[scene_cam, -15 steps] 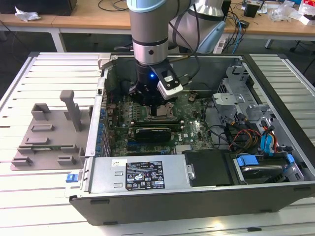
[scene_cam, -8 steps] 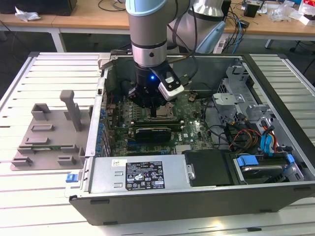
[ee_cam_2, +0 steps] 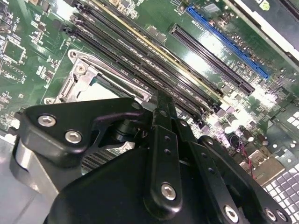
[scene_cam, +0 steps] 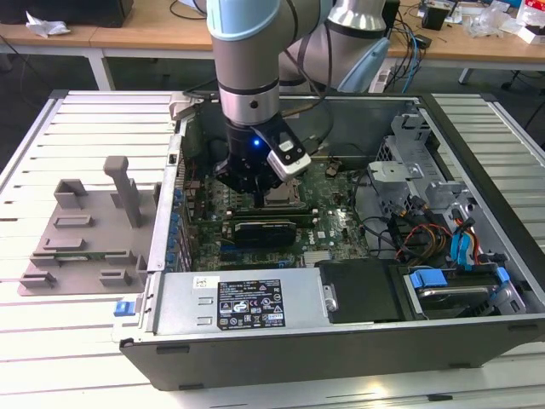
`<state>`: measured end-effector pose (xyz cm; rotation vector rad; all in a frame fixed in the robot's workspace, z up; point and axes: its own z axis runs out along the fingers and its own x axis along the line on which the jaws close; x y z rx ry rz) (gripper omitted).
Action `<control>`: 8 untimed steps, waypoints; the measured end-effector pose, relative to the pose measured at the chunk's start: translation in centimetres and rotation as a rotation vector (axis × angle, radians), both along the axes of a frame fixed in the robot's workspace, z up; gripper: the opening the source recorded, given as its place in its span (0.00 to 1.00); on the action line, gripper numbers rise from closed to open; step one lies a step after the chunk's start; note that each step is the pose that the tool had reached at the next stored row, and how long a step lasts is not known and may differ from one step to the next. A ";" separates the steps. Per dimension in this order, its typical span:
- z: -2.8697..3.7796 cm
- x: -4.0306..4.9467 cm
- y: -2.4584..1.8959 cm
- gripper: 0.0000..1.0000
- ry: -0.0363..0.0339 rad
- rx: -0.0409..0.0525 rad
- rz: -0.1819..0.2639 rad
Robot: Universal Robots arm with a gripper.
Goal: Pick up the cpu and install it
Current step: 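Install the second cpu locking lever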
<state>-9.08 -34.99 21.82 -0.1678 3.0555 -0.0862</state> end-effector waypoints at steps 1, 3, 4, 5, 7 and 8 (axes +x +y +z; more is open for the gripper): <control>-0.05 -0.05 0.00 0.11 0.0000 0.0000 0.000; -0.16 -0.21 0.00 0.11 0.0000 0.0000 0.001; -0.19 -0.25 0.00 0.11 0.0000 0.0000 0.001; -0.25 -0.31 0.00 0.11 0.0000 0.0000 0.002; -0.29 -0.36 0.00 0.11 0.0000 0.0000 0.002; -0.30 -0.36 0.00 0.11 0.0001 -0.0002 0.002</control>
